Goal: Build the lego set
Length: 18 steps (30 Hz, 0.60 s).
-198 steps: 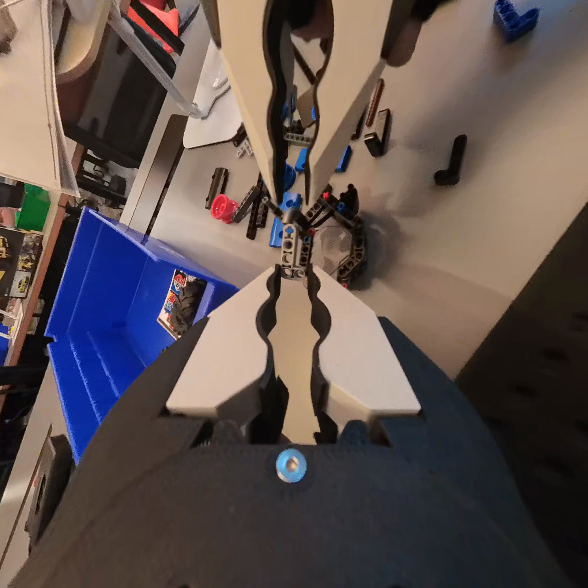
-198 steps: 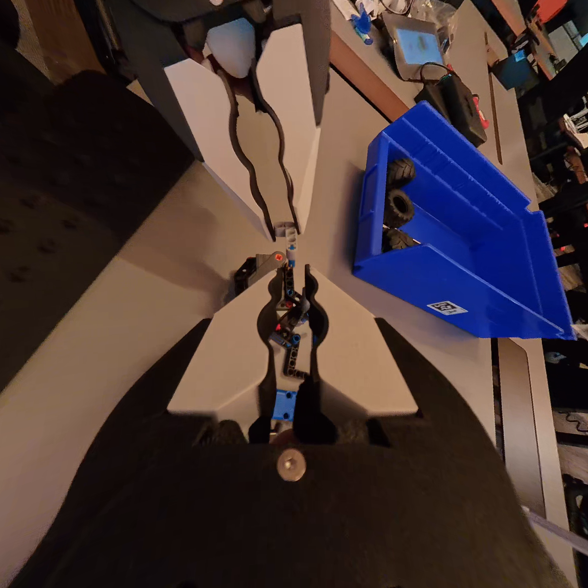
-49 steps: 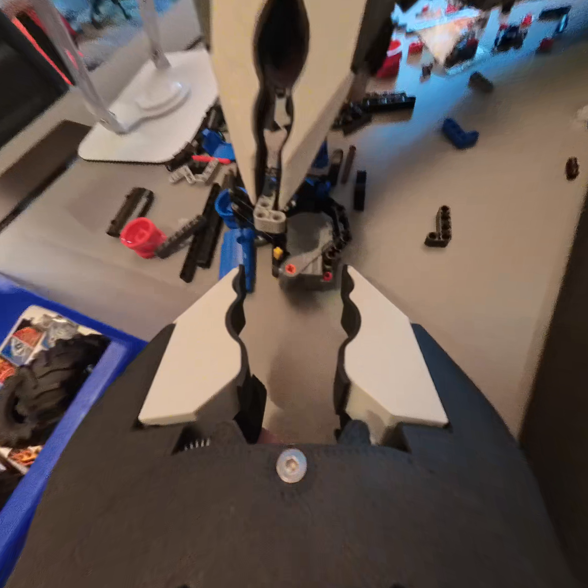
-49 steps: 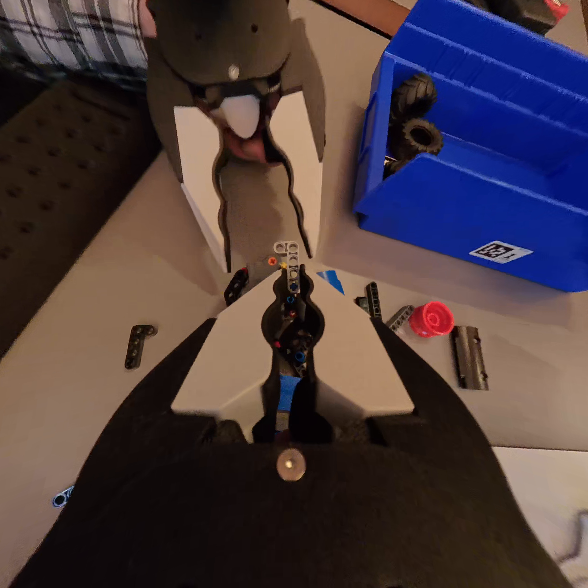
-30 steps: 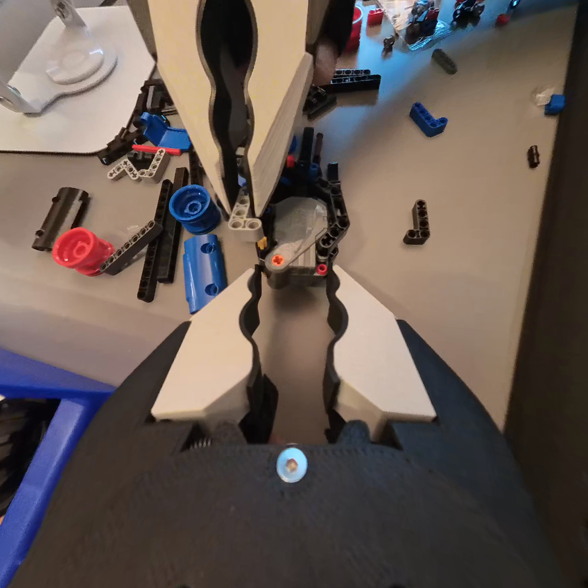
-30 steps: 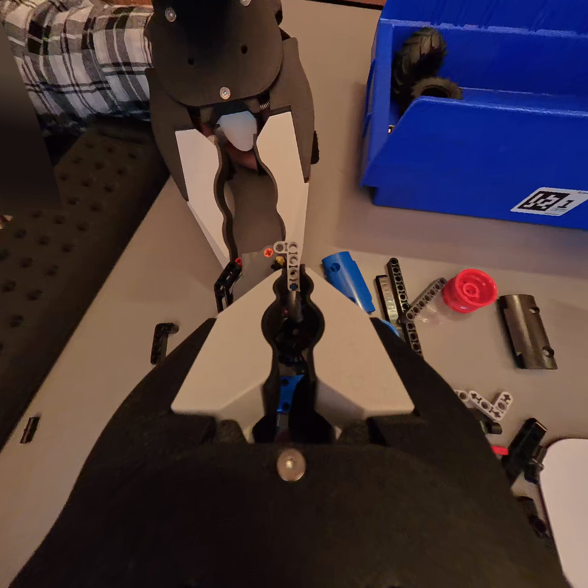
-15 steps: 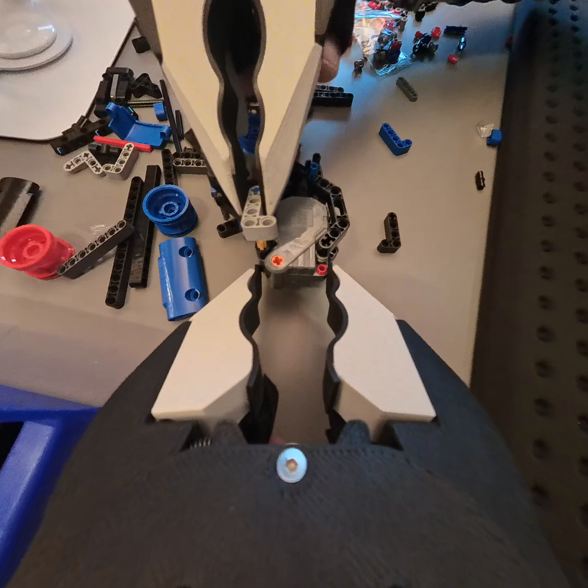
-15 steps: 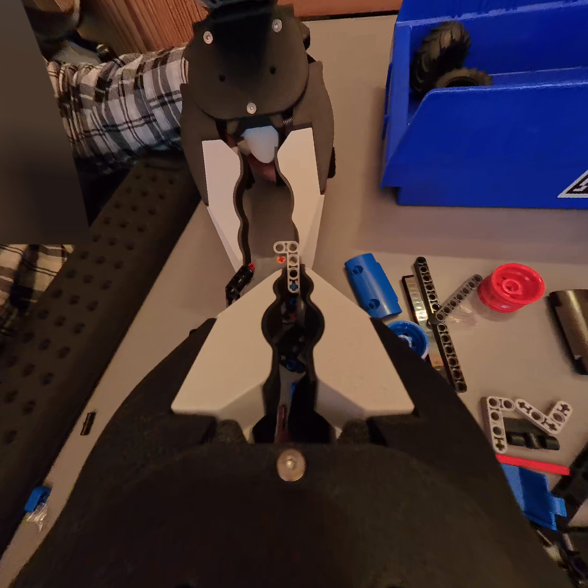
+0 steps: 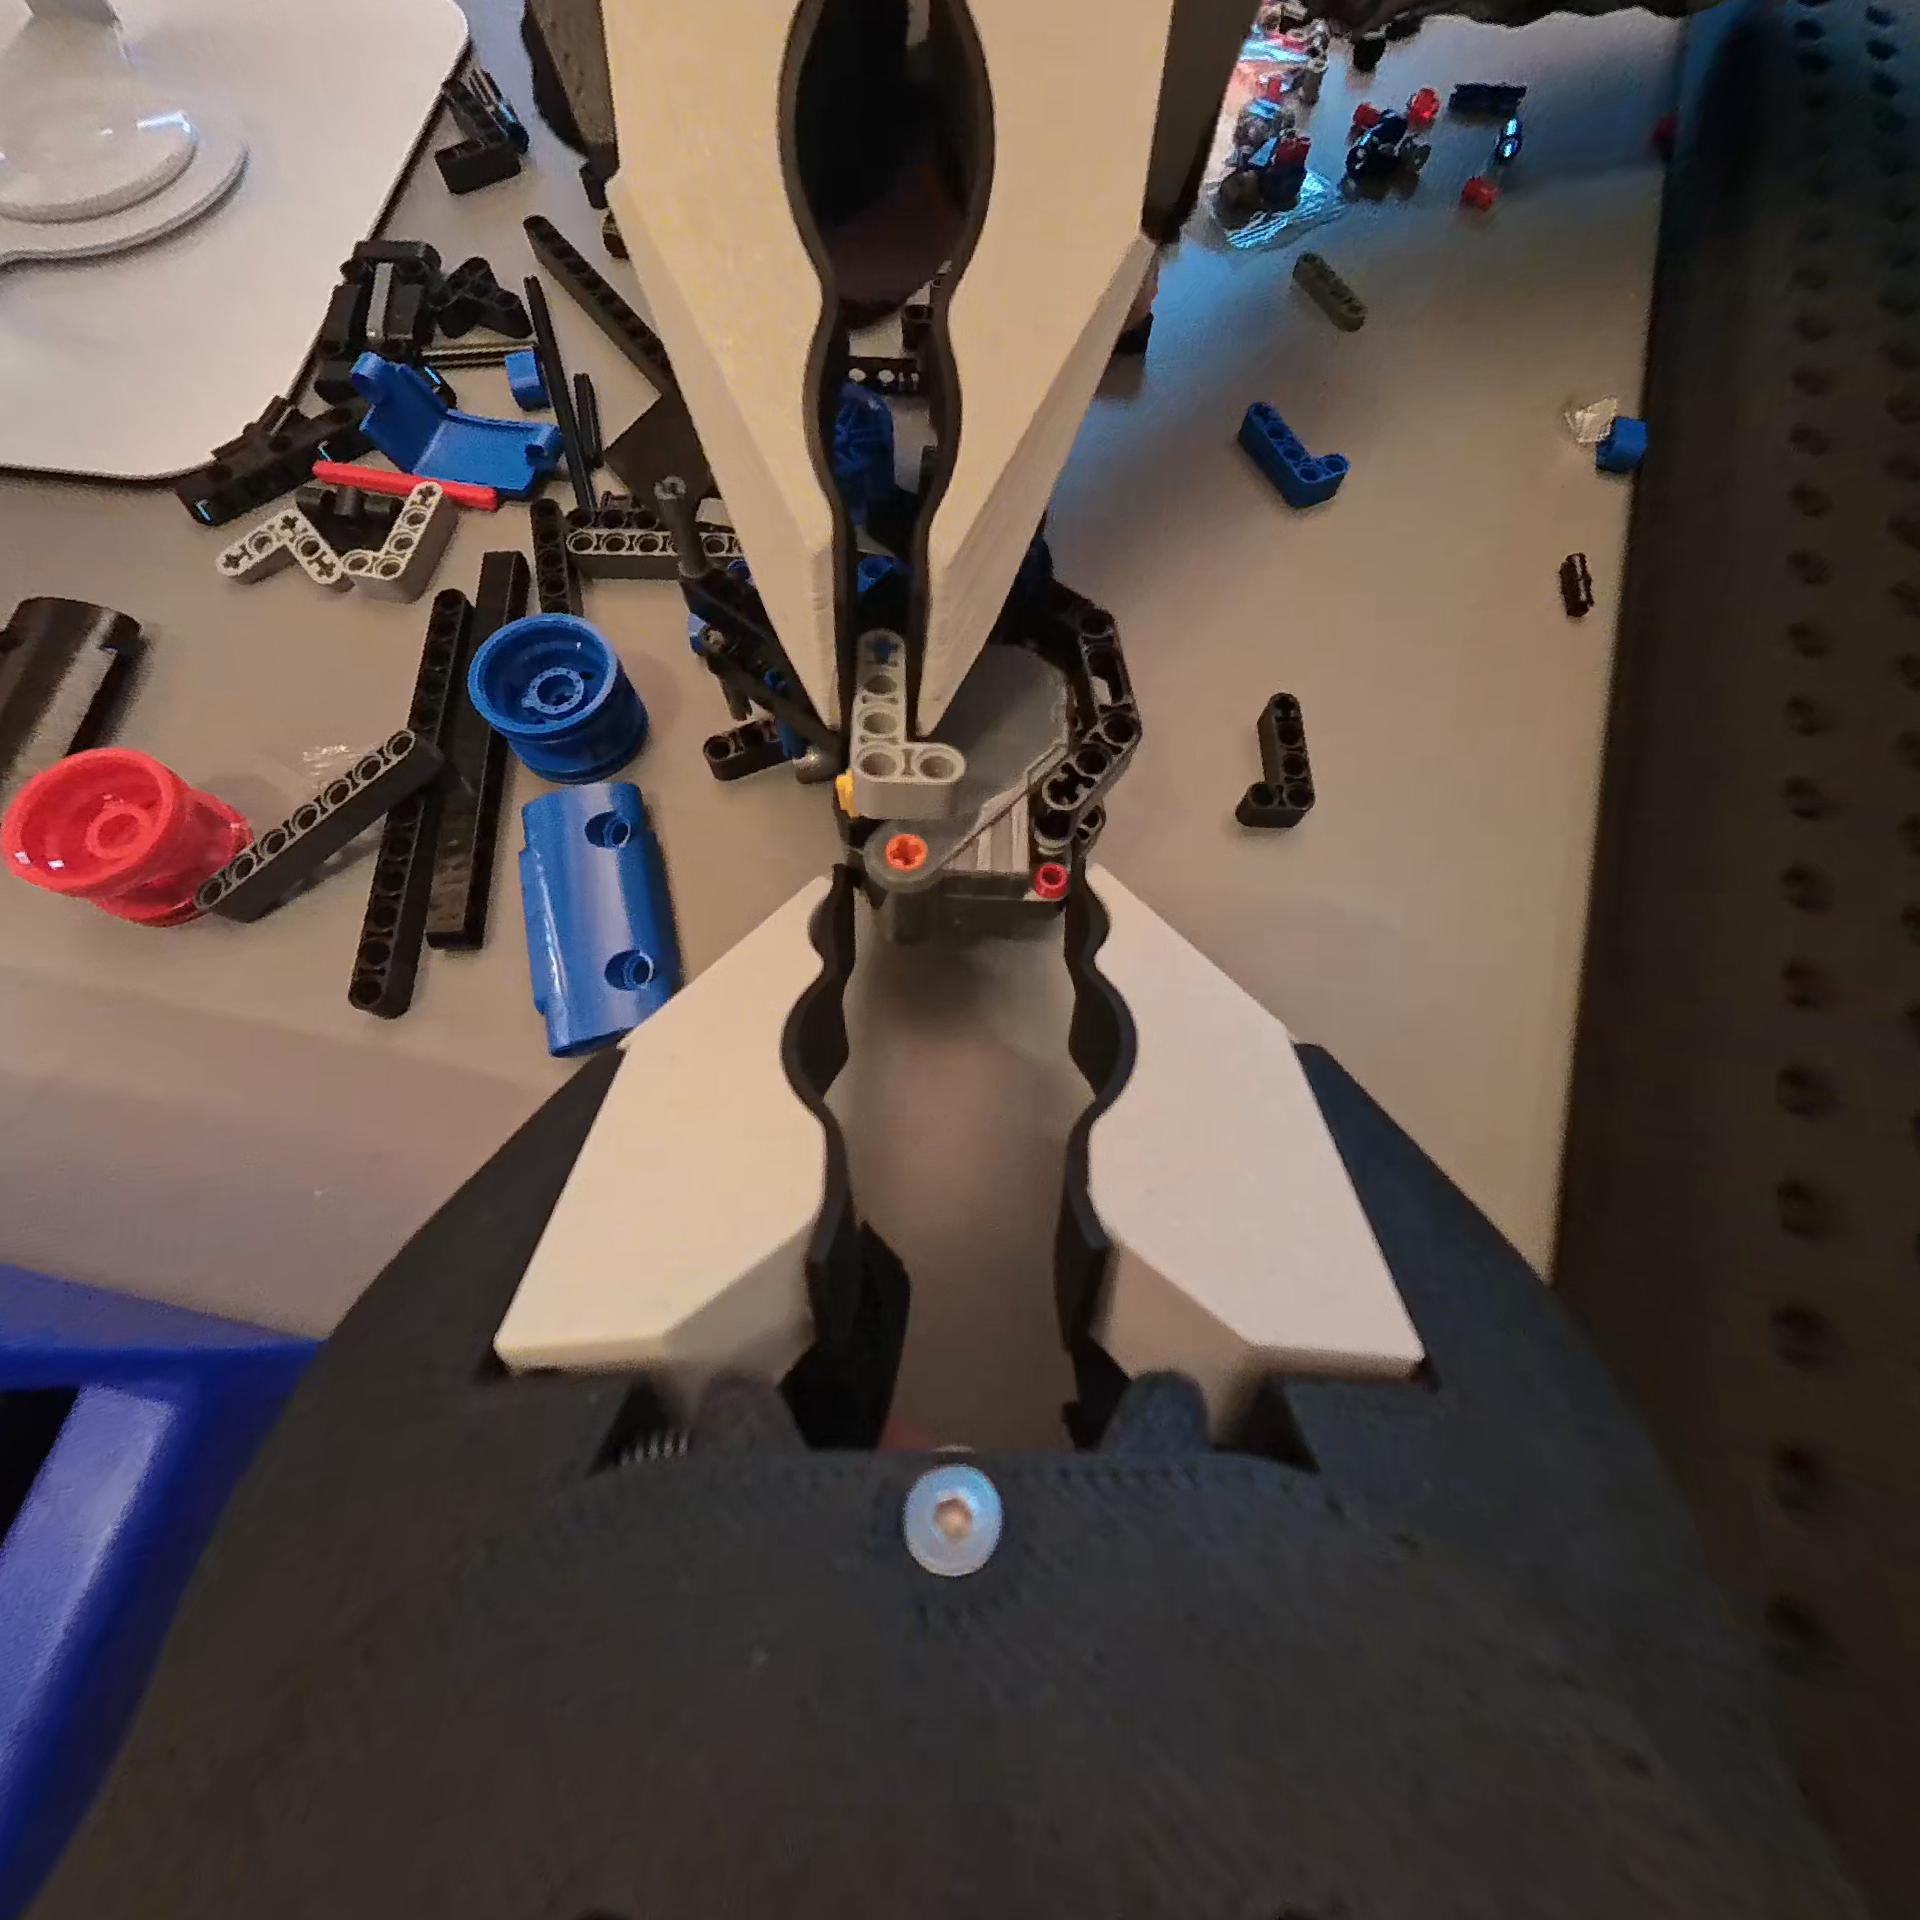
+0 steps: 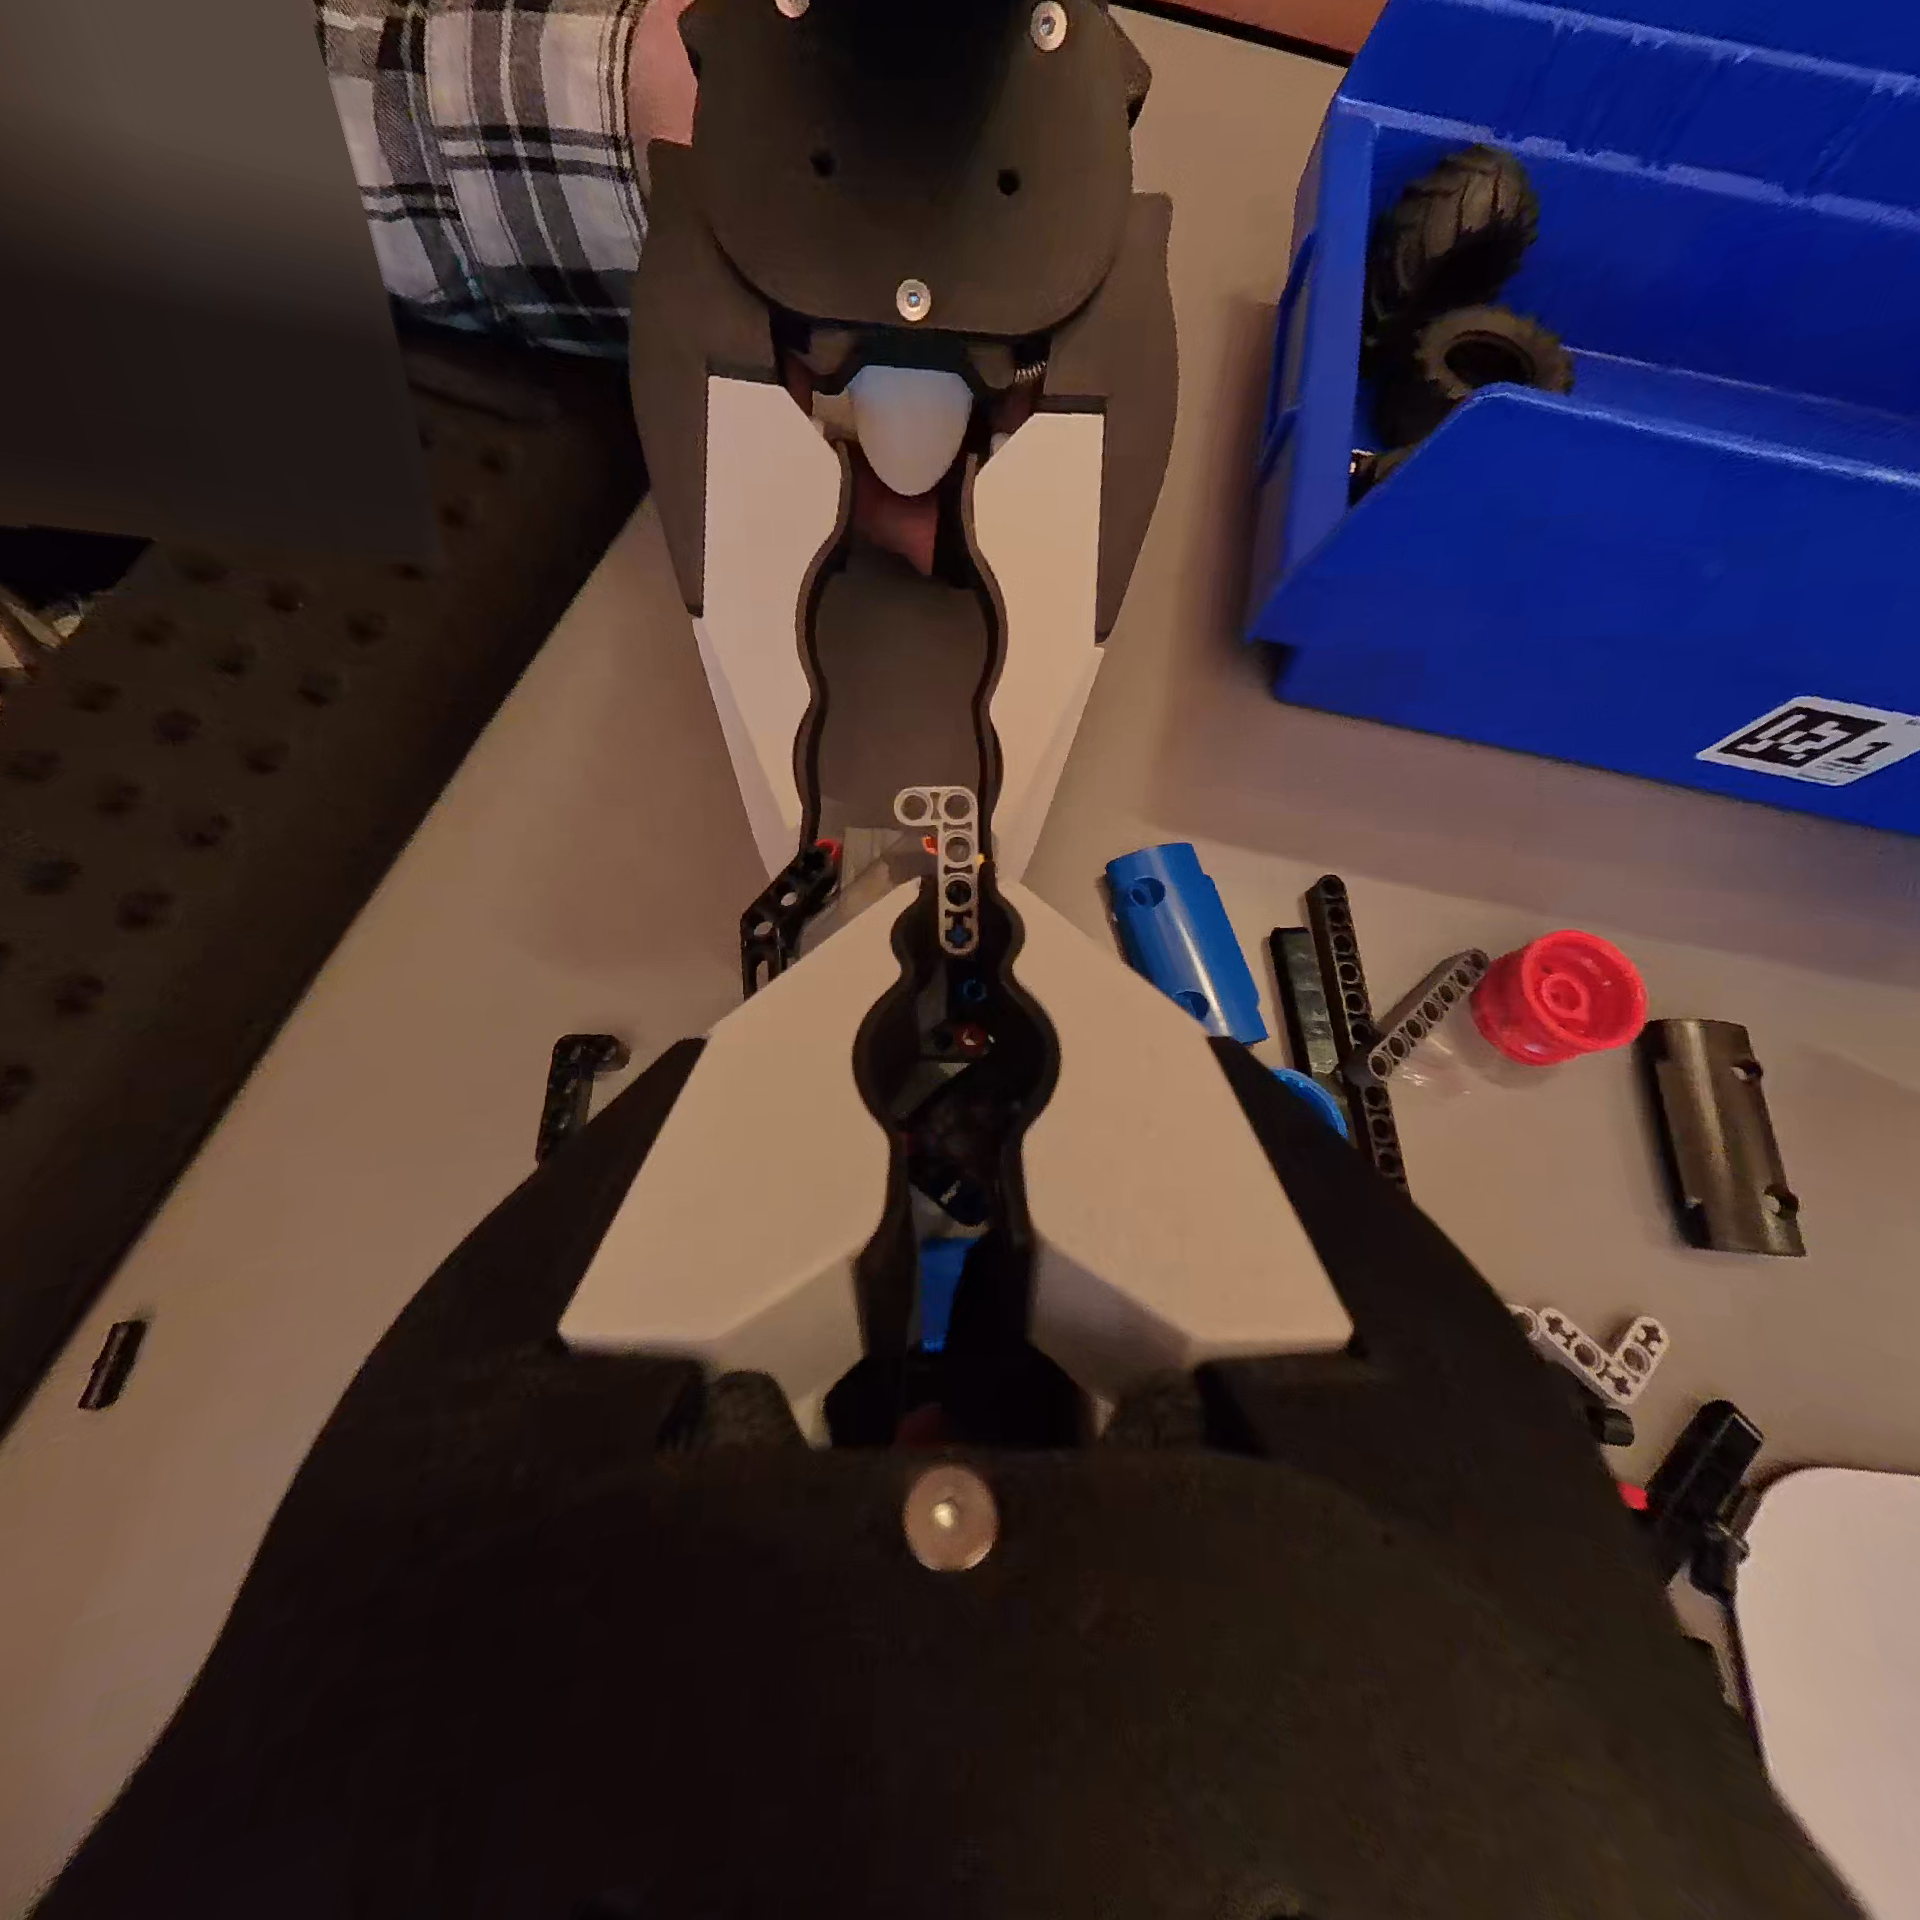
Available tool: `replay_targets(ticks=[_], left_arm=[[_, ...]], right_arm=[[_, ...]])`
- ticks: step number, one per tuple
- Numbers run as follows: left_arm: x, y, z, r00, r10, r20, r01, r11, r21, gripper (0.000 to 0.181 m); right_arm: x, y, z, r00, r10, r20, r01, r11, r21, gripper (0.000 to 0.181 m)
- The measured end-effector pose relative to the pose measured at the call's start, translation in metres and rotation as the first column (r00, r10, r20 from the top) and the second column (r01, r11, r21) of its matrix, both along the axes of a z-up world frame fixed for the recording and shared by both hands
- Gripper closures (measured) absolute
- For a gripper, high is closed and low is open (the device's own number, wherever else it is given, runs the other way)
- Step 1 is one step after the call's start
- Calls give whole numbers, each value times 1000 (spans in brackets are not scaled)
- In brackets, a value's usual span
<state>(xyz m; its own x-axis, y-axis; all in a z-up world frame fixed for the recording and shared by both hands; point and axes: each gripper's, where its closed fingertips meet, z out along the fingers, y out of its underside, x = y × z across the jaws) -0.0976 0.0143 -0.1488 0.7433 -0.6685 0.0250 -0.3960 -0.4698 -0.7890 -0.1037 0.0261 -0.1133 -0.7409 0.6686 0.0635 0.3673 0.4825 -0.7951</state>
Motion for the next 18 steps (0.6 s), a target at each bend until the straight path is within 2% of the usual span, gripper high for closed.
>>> replay_targets(ticks=[3, 10, 15, 18], left_arm=[[0, 0, -1, 1000, -1, -5, 1, 1000, 3, 143], [3, -1, 1, 1000, -15, 15, 15, 1000, -1, 143], [3, -1, 2, 999, -17, 36, 17, 1000, -3, 143], [2, -1, 2, 999, -15, 40, 15, 1000, -8, 143]], right_arm=[[0, -1, 0, 1000, -8, -7, 8, 1000, -7, 175], [-2, 6, 3, 996, -62, 71, 72, 986, -149, 175], [-2, 5, 5, 989, -58, 133, 90, 964, -251, 175], [0, 2, 7, 990, -46, 132, 78, 964, -253, 175]])
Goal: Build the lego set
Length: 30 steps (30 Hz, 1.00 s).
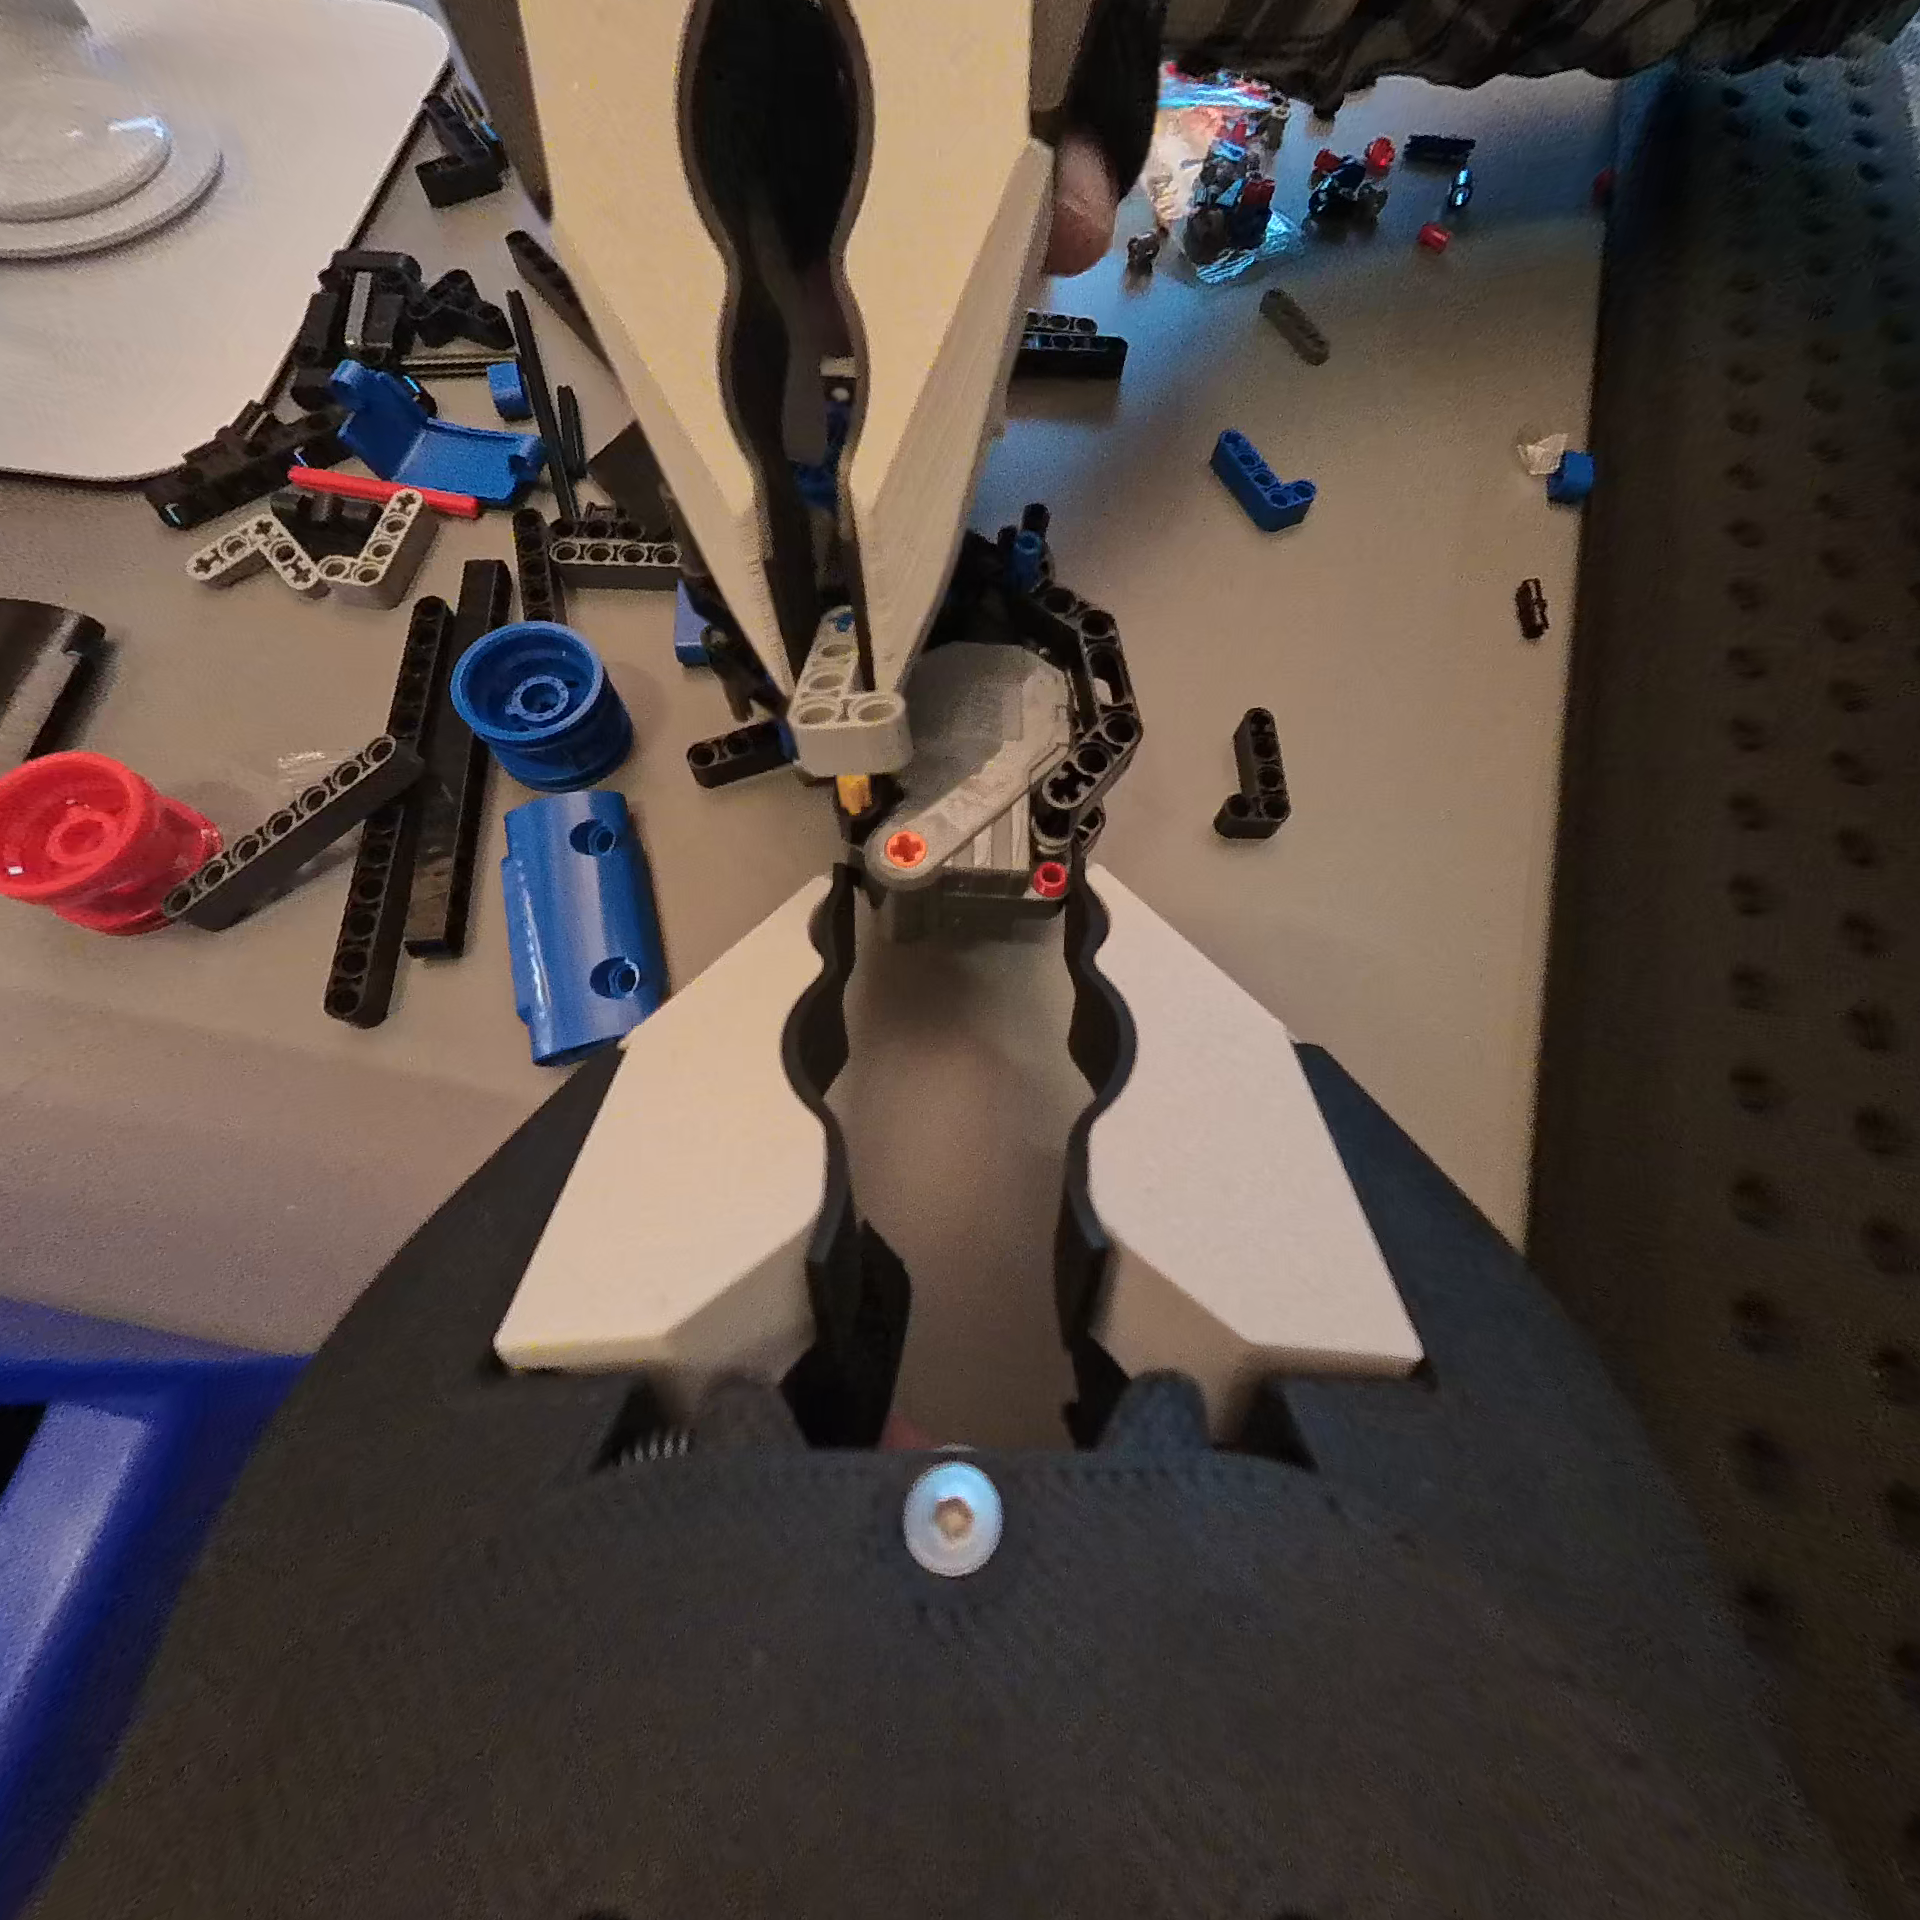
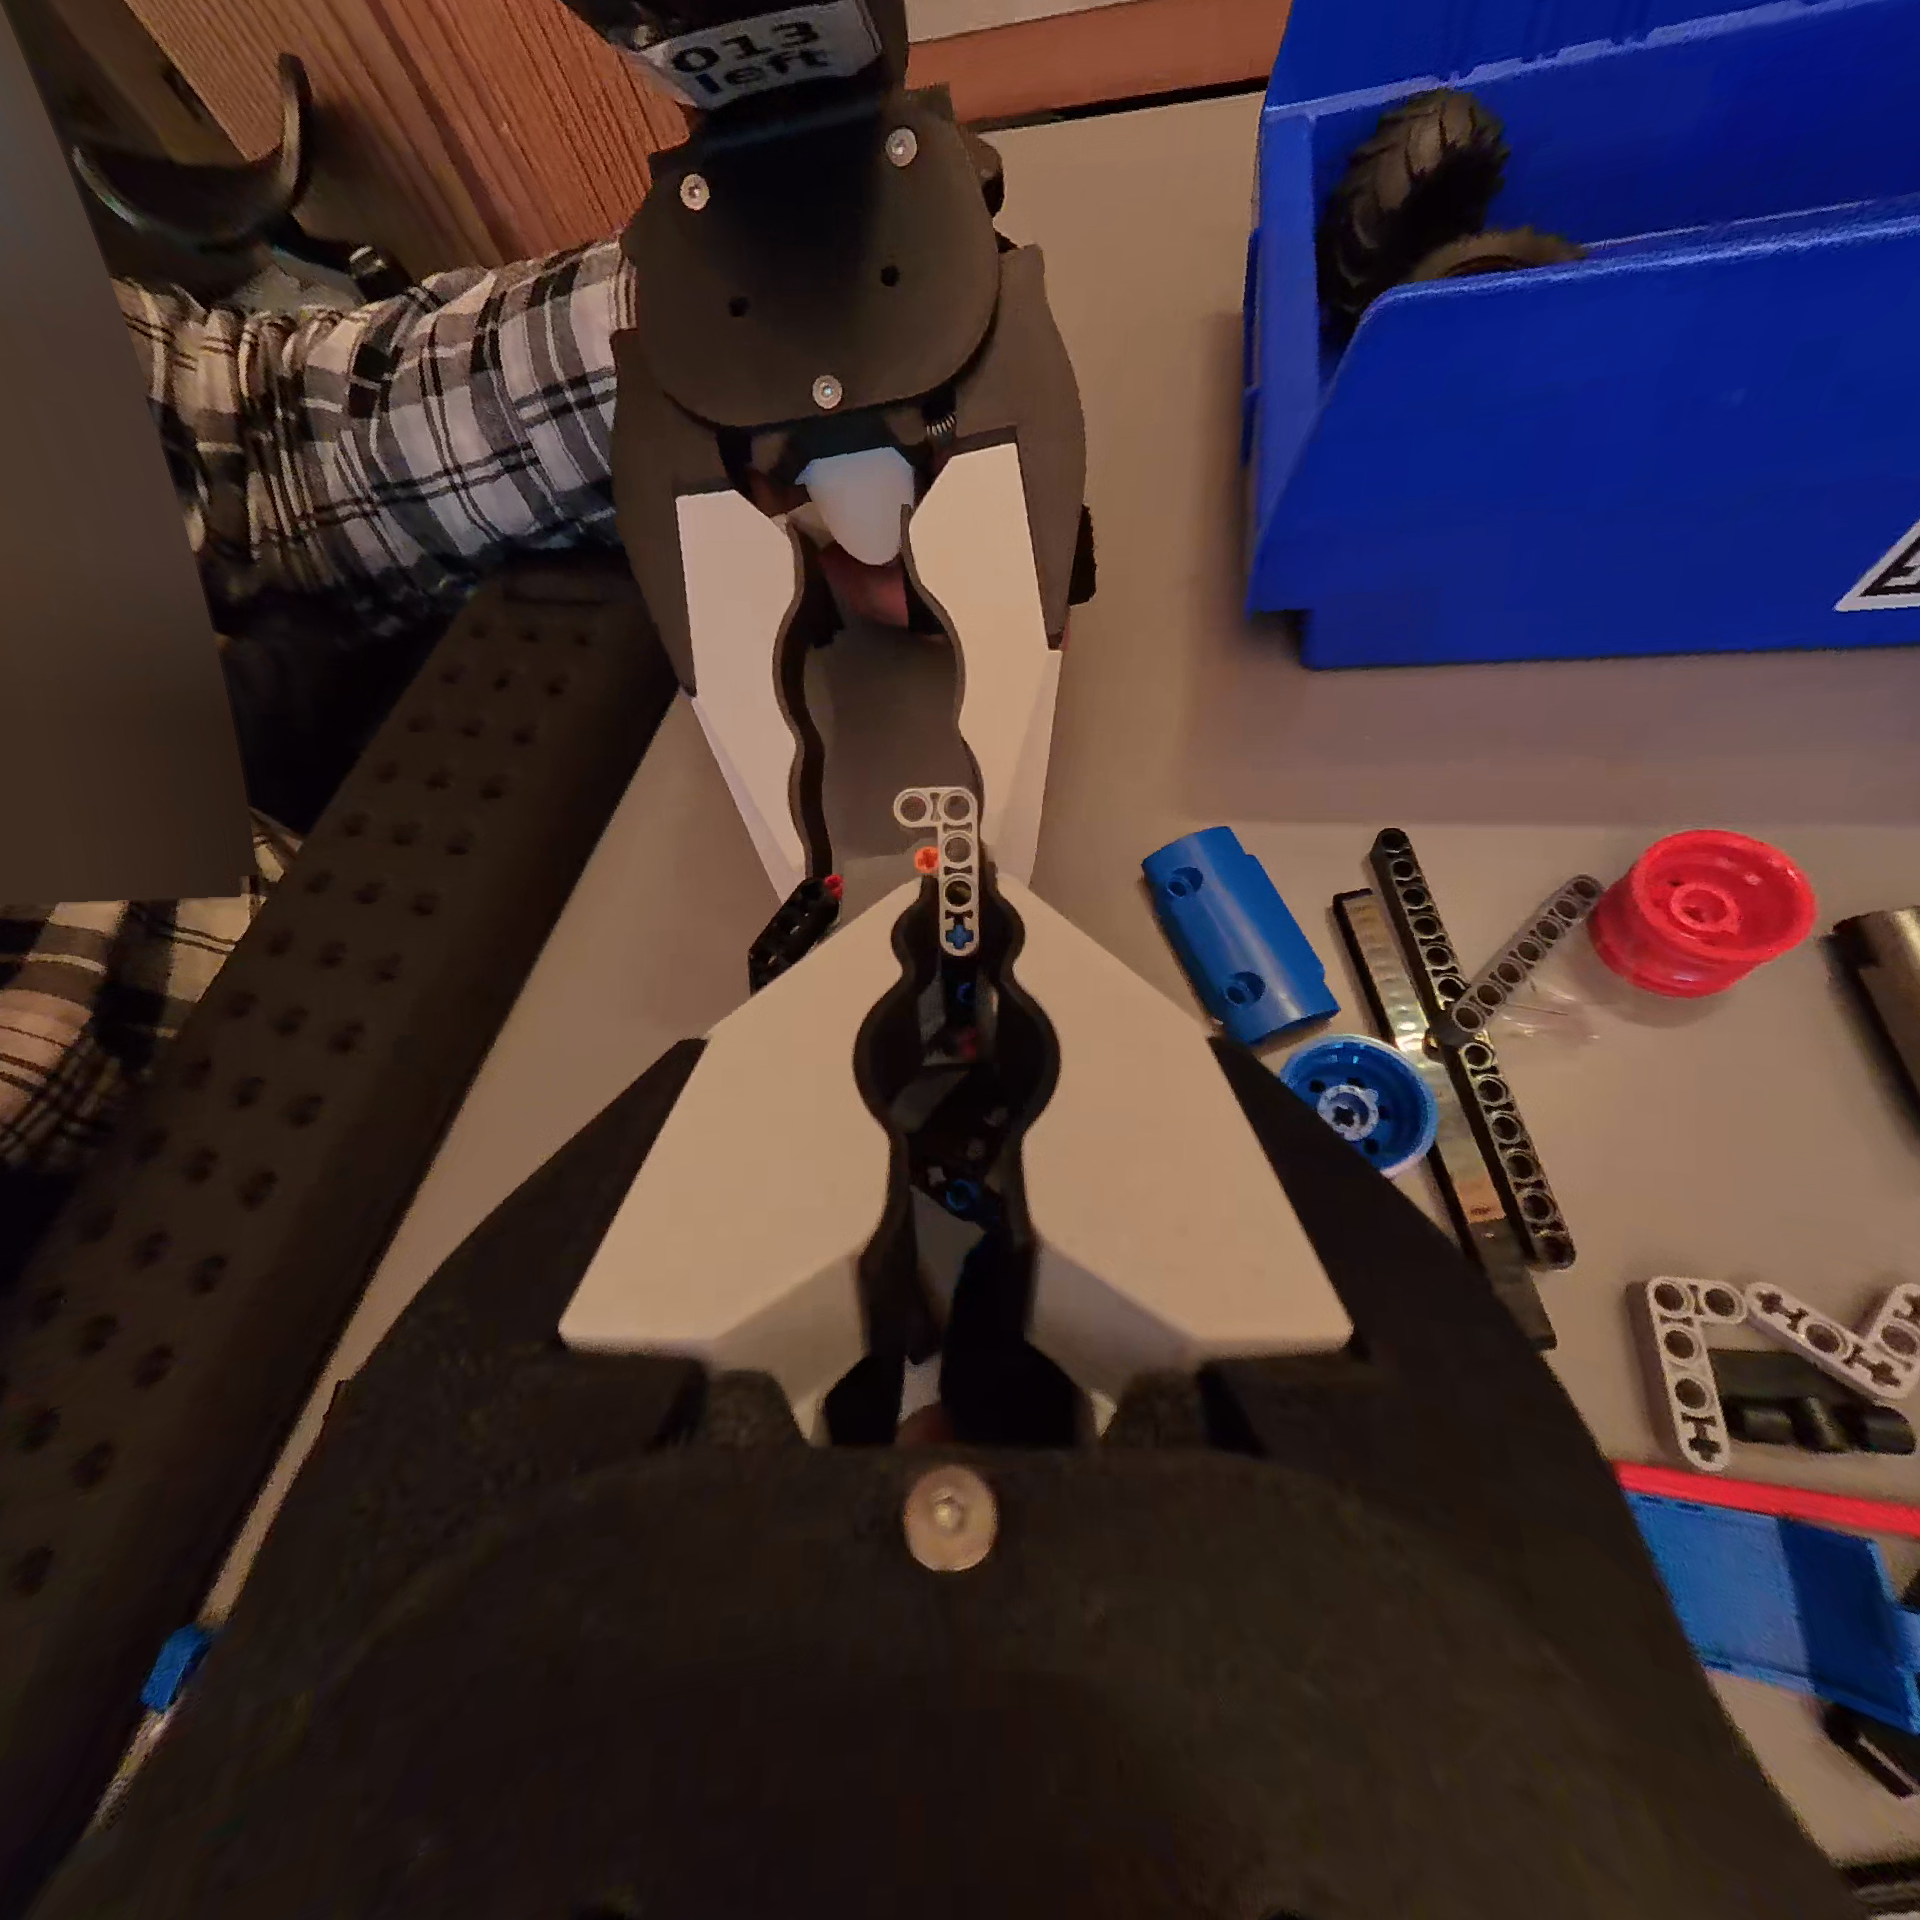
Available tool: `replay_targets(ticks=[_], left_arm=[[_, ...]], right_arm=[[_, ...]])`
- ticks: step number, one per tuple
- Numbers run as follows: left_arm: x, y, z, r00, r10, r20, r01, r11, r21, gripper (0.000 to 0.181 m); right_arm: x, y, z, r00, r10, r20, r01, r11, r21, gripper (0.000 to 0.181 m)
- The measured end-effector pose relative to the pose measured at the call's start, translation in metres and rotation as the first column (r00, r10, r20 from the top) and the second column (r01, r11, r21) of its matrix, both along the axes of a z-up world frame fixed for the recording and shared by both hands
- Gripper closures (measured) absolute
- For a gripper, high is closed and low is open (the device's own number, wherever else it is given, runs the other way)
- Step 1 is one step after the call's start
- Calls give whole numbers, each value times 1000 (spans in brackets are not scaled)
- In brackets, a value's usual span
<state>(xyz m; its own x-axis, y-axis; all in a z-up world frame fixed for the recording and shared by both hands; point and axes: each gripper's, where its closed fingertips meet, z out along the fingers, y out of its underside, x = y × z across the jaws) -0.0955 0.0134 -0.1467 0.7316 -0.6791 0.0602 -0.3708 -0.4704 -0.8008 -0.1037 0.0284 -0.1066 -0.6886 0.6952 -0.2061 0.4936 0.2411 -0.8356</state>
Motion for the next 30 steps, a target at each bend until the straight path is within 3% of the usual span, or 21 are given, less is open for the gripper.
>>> replay_targets(ticks=[9, 22, 30], left_arm=[[1, 0, -1, 1000, -4, -1, 4, 1000, -3, 143], [1, 1, -3, 999, -4, -43, 5, 1000, 22, 143], [0, 1, -5, 996, -7, -87, 10, 999, 42, 144]], right_arm=[[1, -1, -6, 999, 17, -31, -13, 990, 139, 175], [3, -1, -10, 984, 91, -154, -25, 922, 385, 175], [4, -1, -12, 989, 54, -141, -3, 939, 343, 174]])
